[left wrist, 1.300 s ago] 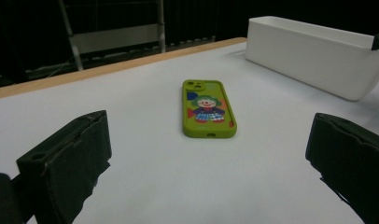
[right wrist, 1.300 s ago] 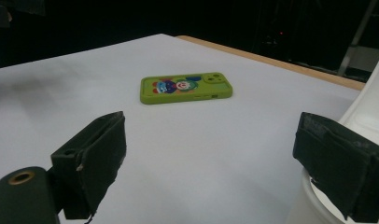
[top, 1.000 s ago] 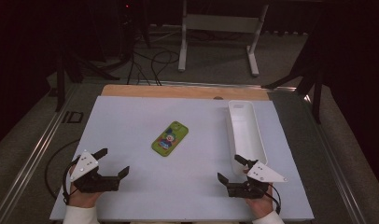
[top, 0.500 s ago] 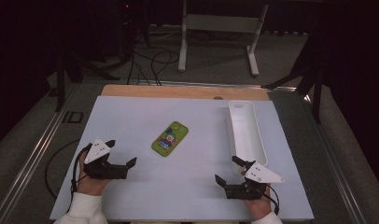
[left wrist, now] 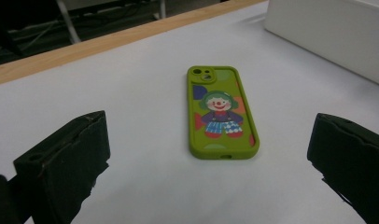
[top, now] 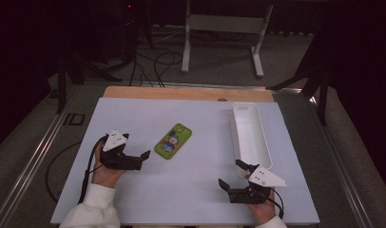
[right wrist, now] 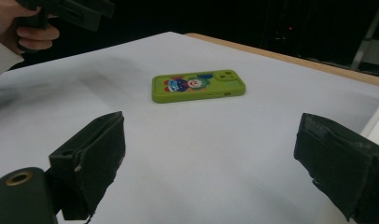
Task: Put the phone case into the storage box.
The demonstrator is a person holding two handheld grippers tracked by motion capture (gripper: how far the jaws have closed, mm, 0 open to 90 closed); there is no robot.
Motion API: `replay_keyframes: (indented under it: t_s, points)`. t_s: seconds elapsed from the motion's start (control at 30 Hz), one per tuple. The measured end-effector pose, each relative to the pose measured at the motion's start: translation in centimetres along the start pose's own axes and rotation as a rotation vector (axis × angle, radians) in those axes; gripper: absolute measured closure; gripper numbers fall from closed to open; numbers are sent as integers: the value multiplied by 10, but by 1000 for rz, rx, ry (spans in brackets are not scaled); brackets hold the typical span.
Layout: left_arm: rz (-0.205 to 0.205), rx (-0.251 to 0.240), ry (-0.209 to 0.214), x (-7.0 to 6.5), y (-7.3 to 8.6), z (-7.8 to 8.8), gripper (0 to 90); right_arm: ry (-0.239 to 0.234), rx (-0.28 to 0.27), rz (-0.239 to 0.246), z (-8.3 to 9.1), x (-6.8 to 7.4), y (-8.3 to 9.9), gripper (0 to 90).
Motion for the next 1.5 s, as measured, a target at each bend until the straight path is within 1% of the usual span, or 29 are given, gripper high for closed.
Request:
replay_keyframes:
  t_s: [0.07,0.17,0.4,0.47,0.6,0.73,0.93,1.13,1.27,1.5]
  points:
    - [3,6,10,-1,-1,-5,0,0,0,-3,0,0,0,89]
    - [-2,23,9,-2,-1,-12,0,-1,1,-3,-1,1,1,89]
    - [4,55,12,-3,-2,-24,0,-2,3,-4,-1,0,1,89]
    - [-2,63,8,-3,-2,-27,0,-2,3,-3,-1,0,1,89]
    - [8,81,15,-3,-2,-32,0,-2,4,-1,-1,0,1,89]
    - [9,100,13,-4,-1,-38,0,-1,5,-1,-1,0,1,89]
    - [-2,125,10,-6,0,-46,0,-1,6,-1,-2,0,1,89]
    - [-3,143,3,-7,0,-54,0,0,7,-1,-1,0,2,89]
    - [8,151,4,-7,0,-59,0,0,6,-3,-1,0,1,89]
    - [6,201,0,-9,5,-70,0,1,8,-1,-2,0,2,89]
Point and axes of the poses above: each handheld gripper's, and its own axes: z roughly backward along the jaws, y roughly out of its underside, x roughly to its left, the point moved 7 cm from there along -z, roughly forward along the jaws, and after that the axes turned 5 degrees about z, right-handed, at the moved point
